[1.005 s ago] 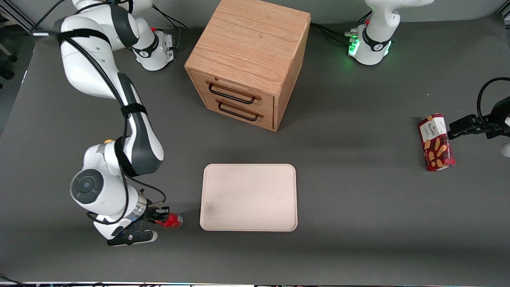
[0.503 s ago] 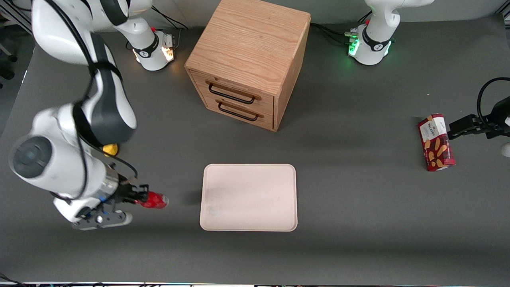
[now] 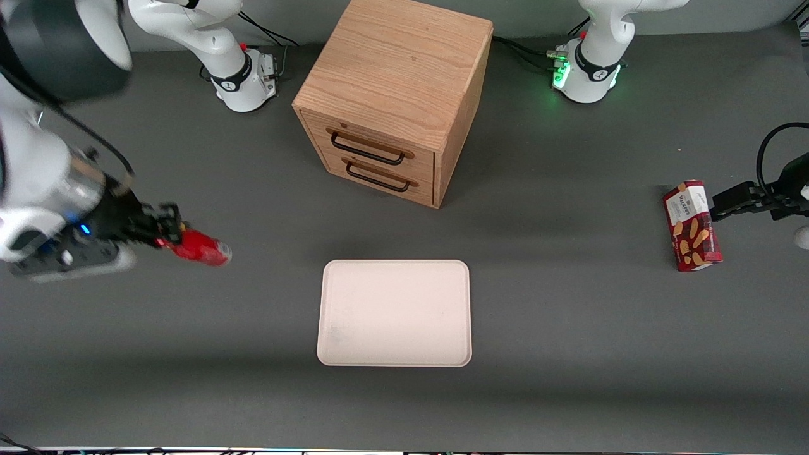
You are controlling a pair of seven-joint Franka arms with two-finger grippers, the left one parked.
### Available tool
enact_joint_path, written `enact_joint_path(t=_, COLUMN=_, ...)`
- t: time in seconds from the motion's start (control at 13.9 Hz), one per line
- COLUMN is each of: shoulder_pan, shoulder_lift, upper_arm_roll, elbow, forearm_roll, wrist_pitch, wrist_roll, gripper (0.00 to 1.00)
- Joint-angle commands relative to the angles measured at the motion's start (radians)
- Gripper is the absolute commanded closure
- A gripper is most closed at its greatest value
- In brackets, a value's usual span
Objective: Place coke bottle on tray
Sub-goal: 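Lift the bottle and carry it toward the white tray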
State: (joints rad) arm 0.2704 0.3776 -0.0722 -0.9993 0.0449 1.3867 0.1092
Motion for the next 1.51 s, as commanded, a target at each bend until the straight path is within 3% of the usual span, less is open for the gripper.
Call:
enact_joint_path(t=0.0, shoulder_pan=0.009, shoulder_lift=-0.065, upper_arm_roll=-0.001, elbow=-0.055, forearm_roll=-0.016, wrist_pitch=-0.014, wrist_roll=0.006, gripper=1.0)
enact_joint_path(t=0.22, shoulder_pan=0.012, shoulder_lift=-0.059, upper_arm_roll=0.003, elbow=-0.047, forearm_roll=-0.008, wrist_pitch=-0.015, wrist_roll=0.021, gripper=1.0)
enact_joint_path(t=0.79, shoulder_pan=0.018, shoulder_lift=0.003, upper_arm_roll=0.239, elbow=0.002, forearm_roll=-0.011, wrist_pitch=0.057, wrist_roll=0.433, gripper=1.0)
enact_joint_path(t=1.08, shoulder_pan=0.026, shoulder_lift=0.042, upper_arm_roll=0.262, elbow=0.005, forearm_roll=-0.019, wrist_pitch=0.089, wrist_roll=0.488, gripper=1.0)
enact_joint_path(t=1.44, shoulder_pan=0.043, shoulder_lift=0.164, upper_arm_roll=0.264, elbow=0.004, forearm_roll=-0.109, wrist_pitch=0.208, wrist_roll=0.481, gripper=1.0)
